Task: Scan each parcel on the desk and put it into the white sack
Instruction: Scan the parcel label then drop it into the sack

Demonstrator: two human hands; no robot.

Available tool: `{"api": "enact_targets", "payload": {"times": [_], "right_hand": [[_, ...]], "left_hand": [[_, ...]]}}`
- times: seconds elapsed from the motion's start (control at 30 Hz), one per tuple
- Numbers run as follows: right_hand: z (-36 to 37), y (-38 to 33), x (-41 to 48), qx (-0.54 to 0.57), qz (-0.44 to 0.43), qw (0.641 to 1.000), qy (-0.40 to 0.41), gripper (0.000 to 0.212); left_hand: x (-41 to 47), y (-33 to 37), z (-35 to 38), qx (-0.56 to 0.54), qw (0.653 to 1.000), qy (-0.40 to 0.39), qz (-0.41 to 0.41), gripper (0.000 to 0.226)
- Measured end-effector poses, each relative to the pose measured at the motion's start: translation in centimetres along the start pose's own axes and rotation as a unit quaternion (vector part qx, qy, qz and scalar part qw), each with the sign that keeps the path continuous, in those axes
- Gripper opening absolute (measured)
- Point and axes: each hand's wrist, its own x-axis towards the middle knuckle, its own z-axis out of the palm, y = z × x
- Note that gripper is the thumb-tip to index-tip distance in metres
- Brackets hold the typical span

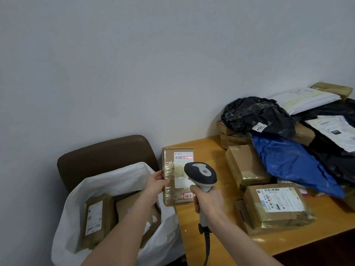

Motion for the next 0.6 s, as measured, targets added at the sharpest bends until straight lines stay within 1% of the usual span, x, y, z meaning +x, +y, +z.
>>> {"api": "enact_targets", "payload": {"times": [0.3,0.5,0.6], "right_hand": [[0.8,-0.1,0.2,-0.015,-0.002,1.000,-0.015,0.025],[2.3,0.2,1.3,0.012,0.013,0.999,-0.045,0.029],[4.2,0.1,2.6,0.040,0.031,0.997,-0.062,0.014]], "left_hand": [[0.5,-0.4,-0.8,-0.015,1.000,0.002,-0.014,0.057],[0.5,-0.8,-2.3,-0.027,0.999,-0.009,-0.020,0.057],[0.2,-0.7,-5.0,-0.049,0.999,-0.002,-0.022,0.052]]}}
